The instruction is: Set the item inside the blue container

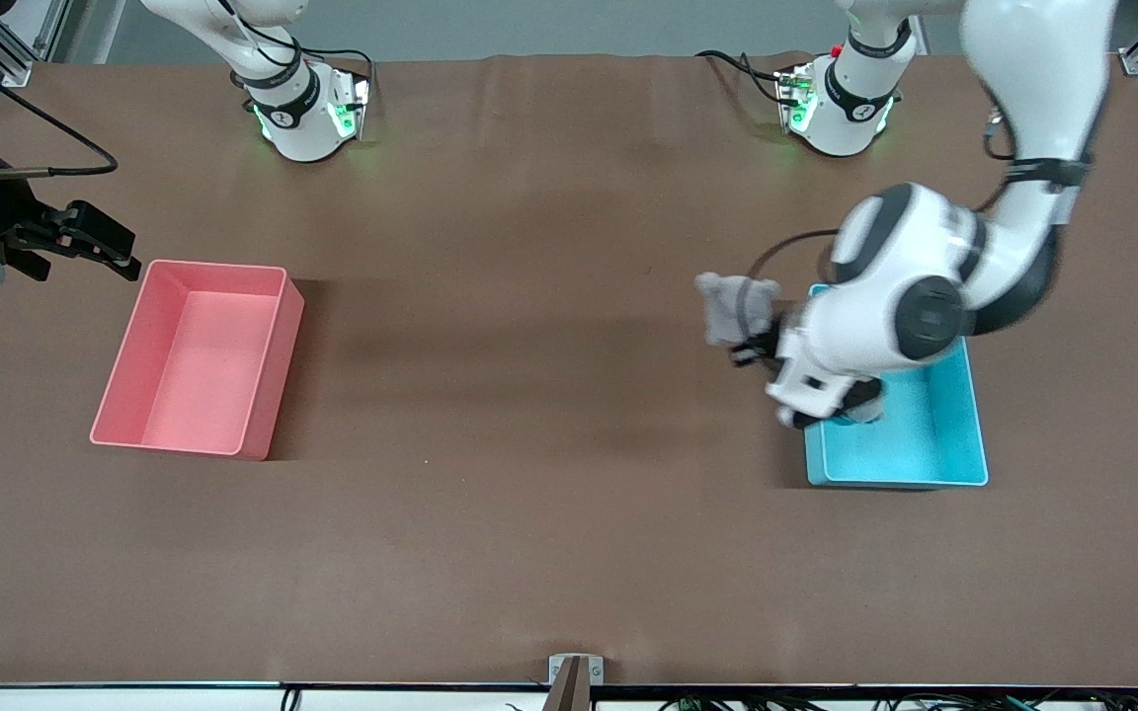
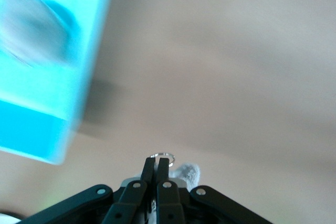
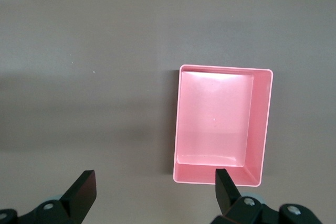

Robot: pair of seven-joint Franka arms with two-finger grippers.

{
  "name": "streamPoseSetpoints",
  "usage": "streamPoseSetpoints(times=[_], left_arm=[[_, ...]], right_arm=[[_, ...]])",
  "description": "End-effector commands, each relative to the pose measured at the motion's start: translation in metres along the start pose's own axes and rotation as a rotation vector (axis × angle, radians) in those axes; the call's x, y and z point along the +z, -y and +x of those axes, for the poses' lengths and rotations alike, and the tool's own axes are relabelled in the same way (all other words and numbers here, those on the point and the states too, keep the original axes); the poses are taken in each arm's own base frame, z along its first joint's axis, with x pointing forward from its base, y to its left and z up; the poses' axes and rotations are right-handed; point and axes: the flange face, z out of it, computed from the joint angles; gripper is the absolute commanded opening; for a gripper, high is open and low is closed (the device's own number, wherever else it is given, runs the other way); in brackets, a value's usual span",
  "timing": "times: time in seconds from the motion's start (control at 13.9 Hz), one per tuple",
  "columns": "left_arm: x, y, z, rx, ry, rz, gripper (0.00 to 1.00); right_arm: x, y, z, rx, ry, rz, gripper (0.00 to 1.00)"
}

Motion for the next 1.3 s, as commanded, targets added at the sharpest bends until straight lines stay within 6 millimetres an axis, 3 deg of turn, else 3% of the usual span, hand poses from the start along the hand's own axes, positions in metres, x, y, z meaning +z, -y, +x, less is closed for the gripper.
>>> streamPoseSetpoints(times=[0.0, 0.22, 0.36, 0.51, 0.65, 0.72, 0.94, 1.01, 1.08, 1.23], left_arm=[[-0.004, 0.069, 0.033, 0.129, -0.031, 0.102, 0.0], [0.009, 0.126, 0.074, 0.149, -0.047, 0.183, 0.0], [0.014, 0.152, 0.089, 0.201, -0.058, 0.251, 0.0], [0.026, 0.165, 0.098, 0.202, -0.041, 0.26, 0.03], [0.03, 0.173, 0.105, 0.219, -0.054, 0.31, 0.3], [0.034, 0.172, 0.107, 0.221, -0.06, 0.302, 0.38], [0.037, 0.17, 0.109, 0.226, -0.059, 0.297, 0.4], [0.024, 0.17, 0.112, 0.216, -0.085, 0.289, 0.75], [0.014, 0.169, 0.112, 0.219, -0.1, 0.284, 1.0], [-0.004, 0.162, 0.105, 0.227, -0.124, 0.282, 1.0]], right_arm=[[-0.009, 0.0, -0.006, -0.008, -0.002, -0.007, 1.0], [-0.004, -0.001, -0.007, -0.005, 0.013, -0.013, 1.0], [-0.005, -0.001, -0.017, -0.005, 0.028, -0.017, 1.0], [-0.01, -0.006, -0.031, 0.003, 0.02, -0.02, 1.0], [-0.017, -0.008, -0.046, 0.006, 0.014, -0.022, 1.0], [-0.018, -0.011, -0.047, 0.012, 0.017, -0.022, 1.0], [-0.028, -0.032, -0.042, 0.038, -0.006, 0.011, 1.0], [-0.029, -0.041, -0.041, 0.01, -0.005, 0.021, 1.0], [-0.028, -0.048, -0.039, -0.015, -0.004, 0.026, 1.0], [-0.028, -0.047, -0.038, -0.021, -0.01, 0.026, 1.0]])
